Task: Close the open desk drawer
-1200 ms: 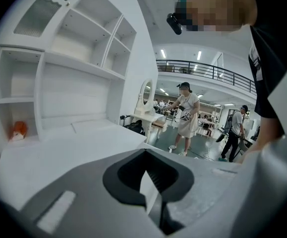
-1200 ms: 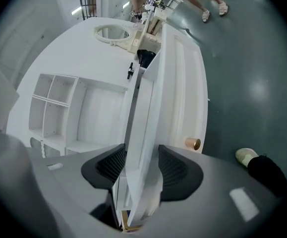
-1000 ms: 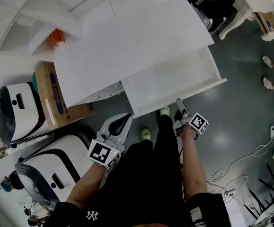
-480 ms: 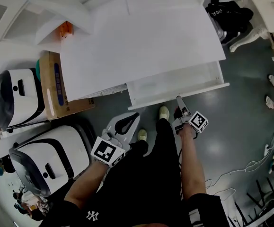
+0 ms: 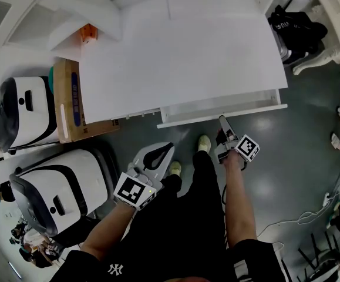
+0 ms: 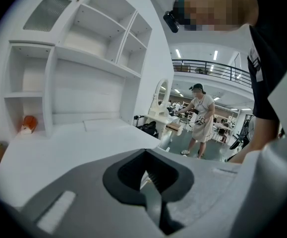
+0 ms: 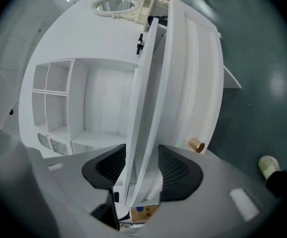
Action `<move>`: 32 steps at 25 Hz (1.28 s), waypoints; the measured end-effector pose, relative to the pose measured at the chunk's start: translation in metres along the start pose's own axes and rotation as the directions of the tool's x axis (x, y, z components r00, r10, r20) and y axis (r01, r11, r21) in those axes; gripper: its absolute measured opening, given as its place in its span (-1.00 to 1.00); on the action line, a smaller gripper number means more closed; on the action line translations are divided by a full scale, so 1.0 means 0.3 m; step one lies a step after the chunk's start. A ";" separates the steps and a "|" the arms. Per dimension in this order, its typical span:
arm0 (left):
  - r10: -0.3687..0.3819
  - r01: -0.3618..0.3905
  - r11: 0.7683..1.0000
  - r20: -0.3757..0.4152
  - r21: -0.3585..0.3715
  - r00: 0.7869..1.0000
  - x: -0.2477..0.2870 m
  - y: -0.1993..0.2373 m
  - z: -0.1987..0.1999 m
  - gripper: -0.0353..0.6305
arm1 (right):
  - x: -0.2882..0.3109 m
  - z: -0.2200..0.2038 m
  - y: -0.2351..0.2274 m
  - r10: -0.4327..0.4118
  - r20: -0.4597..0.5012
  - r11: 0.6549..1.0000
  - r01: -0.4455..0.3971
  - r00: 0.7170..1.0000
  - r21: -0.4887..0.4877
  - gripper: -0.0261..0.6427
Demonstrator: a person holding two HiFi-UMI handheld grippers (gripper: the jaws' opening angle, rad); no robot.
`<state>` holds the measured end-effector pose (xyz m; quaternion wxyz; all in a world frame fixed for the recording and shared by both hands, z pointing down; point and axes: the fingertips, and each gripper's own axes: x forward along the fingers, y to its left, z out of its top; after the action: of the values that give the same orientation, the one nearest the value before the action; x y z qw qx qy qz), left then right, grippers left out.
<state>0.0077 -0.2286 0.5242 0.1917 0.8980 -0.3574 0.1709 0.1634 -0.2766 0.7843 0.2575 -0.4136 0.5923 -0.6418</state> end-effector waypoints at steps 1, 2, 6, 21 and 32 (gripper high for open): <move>0.004 -0.004 1.000 -0.001 -0.002 1.000 0.004 0.003 0.000 -0.89 | 0.013 0.007 -0.002 -0.002 -0.005 1.000 0.002 1.000 -0.006 -0.28; 0.008 -0.008 1.000 -0.001 -0.004 1.000 0.008 0.007 0.001 -0.89 | 0.027 0.014 -0.004 -0.004 -0.011 1.000 0.004 1.000 -0.014 -0.27; 0.024 -0.024 0.999 0.007 -0.031 1.000 0.023 0.025 0.017 -0.89 | 0.083 0.040 0.028 0.023 -0.022 1.000 -0.023 0.999 -0.004 -0.23; 0.081 -0.081 0.994 -0.012 -0.070 0.997 0.060 0.097 0.021 -0.89 | 0.204 0.098 0.083 0.106 -0.059 0.994 -0.104 0.993 0.040 -0.05; 0.101 -0.102 0.991 -0.013 -0.087 0.995 0.086 0.110 0.032 -0.89 | 0.256 0.129 0.095 0.102 -0.081 0.994 -0.099 0.991 0.047 -0.01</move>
<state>0.0036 -0.2701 0.5348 0.2236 0.8685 -0.4090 0.1686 0.1508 -0.3655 0.7722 0.2735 -0.3506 0.6086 -0.6572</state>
